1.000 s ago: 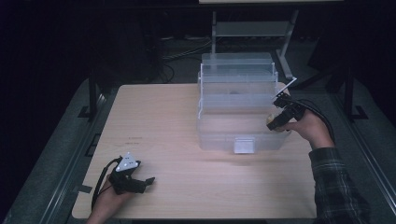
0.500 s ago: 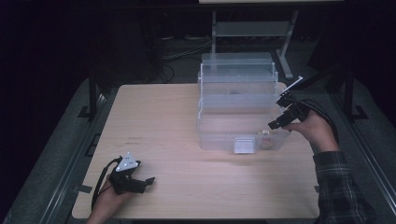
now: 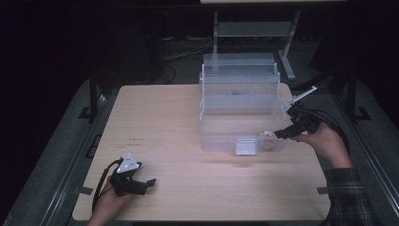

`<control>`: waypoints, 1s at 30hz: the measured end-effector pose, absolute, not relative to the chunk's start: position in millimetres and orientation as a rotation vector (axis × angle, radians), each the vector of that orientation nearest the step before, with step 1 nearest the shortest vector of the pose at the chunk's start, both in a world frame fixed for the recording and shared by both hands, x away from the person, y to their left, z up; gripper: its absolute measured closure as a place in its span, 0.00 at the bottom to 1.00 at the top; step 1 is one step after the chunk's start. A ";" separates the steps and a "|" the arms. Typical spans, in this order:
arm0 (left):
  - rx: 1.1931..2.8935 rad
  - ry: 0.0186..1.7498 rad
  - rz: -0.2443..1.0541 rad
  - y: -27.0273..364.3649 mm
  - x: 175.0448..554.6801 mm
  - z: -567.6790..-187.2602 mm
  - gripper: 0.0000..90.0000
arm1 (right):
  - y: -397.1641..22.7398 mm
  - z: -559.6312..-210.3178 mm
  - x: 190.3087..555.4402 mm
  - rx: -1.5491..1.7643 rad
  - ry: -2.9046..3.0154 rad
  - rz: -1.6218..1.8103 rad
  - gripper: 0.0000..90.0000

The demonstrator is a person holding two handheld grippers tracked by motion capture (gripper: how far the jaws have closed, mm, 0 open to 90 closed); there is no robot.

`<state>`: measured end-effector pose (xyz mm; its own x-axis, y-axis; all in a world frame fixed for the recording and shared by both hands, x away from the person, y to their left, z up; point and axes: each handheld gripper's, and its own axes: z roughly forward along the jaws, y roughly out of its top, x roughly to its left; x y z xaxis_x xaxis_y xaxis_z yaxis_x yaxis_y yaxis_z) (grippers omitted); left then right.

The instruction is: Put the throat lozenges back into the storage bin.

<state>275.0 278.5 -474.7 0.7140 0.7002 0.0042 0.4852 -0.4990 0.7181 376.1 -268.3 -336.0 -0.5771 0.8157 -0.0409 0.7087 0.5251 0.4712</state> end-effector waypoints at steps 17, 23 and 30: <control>2.200 0.894 0.386 278.6 275.1 -474.7 0.12 | -278.6 -347.1 333.9 1.273 2.451 0.695 0.10; 2.198 0.896 0.385 278.5 275.0 -474.8 0.12 | -286.2 -358.0 319.4 1.307 2.424 0.730 0.05; 2.198 0.896 0.384 278.5 275.0 -474.8 0.12 | -293.8 -373.8 306.6 1.342 2.401 0.757 0.03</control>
